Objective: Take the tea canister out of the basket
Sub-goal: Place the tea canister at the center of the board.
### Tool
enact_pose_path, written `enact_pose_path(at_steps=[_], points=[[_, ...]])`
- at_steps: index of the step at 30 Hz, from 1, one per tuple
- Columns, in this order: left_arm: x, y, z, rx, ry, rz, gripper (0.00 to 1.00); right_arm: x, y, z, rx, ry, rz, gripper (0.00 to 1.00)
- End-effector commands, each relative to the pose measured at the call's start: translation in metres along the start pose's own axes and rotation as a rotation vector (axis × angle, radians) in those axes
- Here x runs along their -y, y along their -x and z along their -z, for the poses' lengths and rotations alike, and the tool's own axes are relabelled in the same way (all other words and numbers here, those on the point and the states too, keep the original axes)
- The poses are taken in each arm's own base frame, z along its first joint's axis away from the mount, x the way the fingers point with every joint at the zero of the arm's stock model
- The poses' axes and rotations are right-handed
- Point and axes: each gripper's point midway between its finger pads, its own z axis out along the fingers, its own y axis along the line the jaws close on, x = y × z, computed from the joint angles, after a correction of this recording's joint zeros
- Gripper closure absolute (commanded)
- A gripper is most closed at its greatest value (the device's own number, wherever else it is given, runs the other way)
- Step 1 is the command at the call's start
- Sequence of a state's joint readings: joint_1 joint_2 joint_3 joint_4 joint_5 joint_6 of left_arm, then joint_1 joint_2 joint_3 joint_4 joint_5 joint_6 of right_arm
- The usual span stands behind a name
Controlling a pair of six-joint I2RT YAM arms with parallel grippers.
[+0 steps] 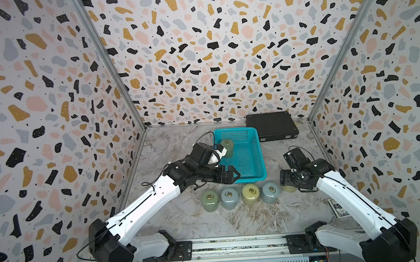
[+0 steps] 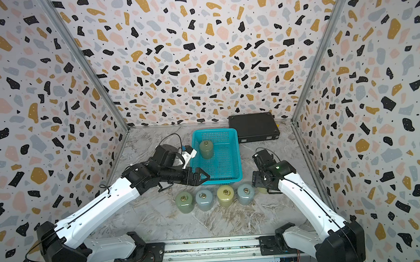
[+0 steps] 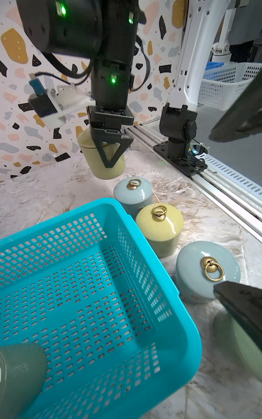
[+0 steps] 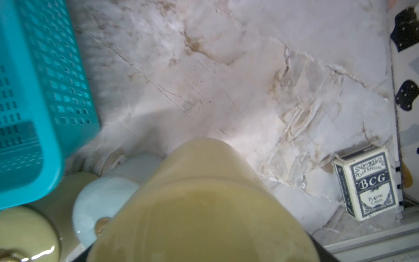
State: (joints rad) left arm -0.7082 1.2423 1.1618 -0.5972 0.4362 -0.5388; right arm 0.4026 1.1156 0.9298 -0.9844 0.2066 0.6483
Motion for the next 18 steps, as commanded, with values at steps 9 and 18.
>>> enact_pose_path(at_steps=[9,18], points=[[0.015,0.012,0.005,0.03,-0.018,-0.027,0.0,-0.006,-0.015,-0.038,-0.025,0.08,-0.11,0.14],[0.014,0.013,0.005,0.033,-0.013,-0.025,0.0,-0.001,-0.027,-0.059,-0.072,0.044,-0.097,0.14]])
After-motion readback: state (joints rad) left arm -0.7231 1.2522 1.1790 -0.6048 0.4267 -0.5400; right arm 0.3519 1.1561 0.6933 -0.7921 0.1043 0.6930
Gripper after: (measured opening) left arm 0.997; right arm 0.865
